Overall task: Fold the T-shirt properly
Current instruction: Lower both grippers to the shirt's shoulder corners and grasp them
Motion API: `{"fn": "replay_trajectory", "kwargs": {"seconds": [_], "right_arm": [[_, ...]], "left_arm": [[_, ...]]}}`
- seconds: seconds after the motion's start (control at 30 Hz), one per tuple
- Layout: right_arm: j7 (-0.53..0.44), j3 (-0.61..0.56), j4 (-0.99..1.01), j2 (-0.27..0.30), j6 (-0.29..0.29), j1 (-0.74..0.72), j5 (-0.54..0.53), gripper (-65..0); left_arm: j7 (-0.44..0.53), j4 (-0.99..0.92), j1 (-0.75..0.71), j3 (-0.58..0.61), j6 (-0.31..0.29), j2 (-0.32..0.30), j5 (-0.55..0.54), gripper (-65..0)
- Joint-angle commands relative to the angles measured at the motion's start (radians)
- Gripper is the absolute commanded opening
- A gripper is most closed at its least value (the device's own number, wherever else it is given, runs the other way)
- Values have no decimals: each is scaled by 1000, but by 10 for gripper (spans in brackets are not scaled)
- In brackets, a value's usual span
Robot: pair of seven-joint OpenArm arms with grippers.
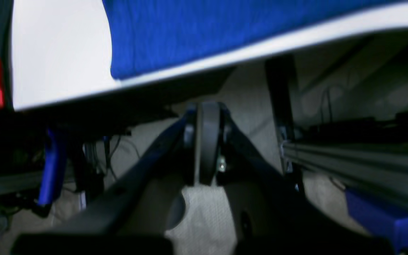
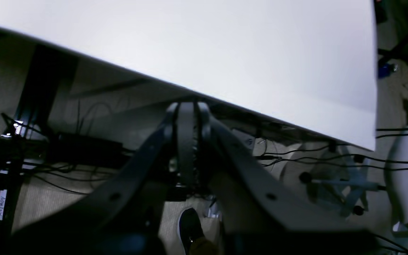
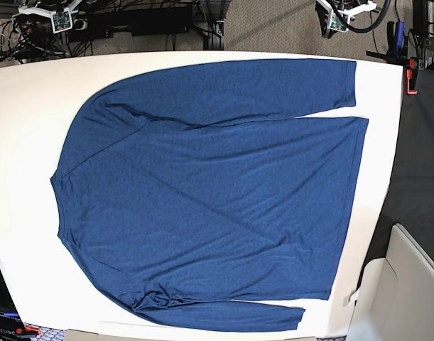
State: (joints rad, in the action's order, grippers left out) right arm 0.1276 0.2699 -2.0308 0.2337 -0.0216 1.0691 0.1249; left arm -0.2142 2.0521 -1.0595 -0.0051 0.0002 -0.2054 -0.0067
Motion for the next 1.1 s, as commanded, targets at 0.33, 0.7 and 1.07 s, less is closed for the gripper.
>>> {"fn": "replay_trajectory", "kwargs": {"seconds": [0.33,0.7,1.07], "right_arm": [[-12,9,-14,13,10,-143,0,-648],[186,7,-15,3,10,-326,0,-411],[189,9,-15,3,10,-387,0,-408]], "left_arm": [[-97,12,177,-5,5,4,3,-587],[-405,8,425,-128,5,7,-212,-423],[-546,-106,539,-310,-30,-2,-433,-370]]}}
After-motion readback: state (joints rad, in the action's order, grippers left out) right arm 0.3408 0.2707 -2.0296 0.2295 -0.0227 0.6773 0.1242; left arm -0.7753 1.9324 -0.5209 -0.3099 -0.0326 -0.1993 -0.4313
